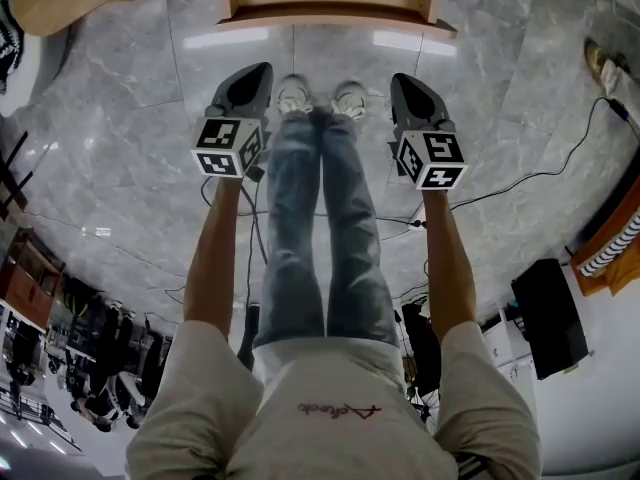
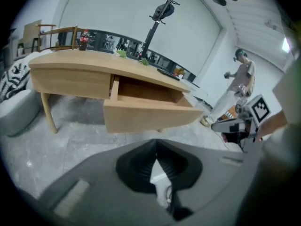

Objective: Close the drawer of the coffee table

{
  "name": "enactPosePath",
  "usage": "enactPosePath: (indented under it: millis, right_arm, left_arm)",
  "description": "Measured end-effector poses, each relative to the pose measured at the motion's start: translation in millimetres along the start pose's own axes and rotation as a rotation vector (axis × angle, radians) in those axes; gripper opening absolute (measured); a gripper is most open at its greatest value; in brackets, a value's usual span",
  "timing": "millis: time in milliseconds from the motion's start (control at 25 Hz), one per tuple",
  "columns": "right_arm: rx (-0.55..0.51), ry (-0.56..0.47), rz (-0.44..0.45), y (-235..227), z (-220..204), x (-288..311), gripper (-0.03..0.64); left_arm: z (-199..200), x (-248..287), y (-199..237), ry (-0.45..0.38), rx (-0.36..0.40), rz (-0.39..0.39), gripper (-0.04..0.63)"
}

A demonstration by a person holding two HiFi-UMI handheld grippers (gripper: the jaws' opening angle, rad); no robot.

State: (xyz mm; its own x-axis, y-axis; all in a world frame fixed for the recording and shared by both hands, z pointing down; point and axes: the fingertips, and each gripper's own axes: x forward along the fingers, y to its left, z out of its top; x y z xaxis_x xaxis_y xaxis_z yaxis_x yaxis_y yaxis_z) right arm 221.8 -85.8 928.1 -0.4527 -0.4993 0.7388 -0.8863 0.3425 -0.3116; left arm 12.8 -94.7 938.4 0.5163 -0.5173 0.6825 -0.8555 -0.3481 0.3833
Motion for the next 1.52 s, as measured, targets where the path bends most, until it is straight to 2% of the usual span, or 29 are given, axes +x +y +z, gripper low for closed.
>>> enactPosePath:
  millis: [400,440,480,640,1360,1520]
  right_arm:
    - [0.007,-0.020,0.029,-10,20,46,0.006]
    - [0.014,-0.026,0.036,-11,23,50,0.021]
    - [0.022,-0.033,0.042,-13,26,54,0.063]
    - [0.038,-0.055,0.028,-19,35,65,0.096]
    - [0.053,-0.097,-0.004,-21,58,67,0.087]
    - [0.051,-0.087,-0.003,-20,58,66,0.081]
  left_arm:
    - [22,34,17,-0.038,0.027,0.012,0.000]
    - [23,36,18,-0.041,0.026,0.015,0.000]
    - [23,39,18,-0.043,0.025,0.015,0.001]
    - [24,47,18,-0.040,0.013,0.001,0.110]
    - [54,51,18,-0.101,-0.027,0.006,0.104]
    - [54,49,18,-0.092,-0.027,0.008,0.101]
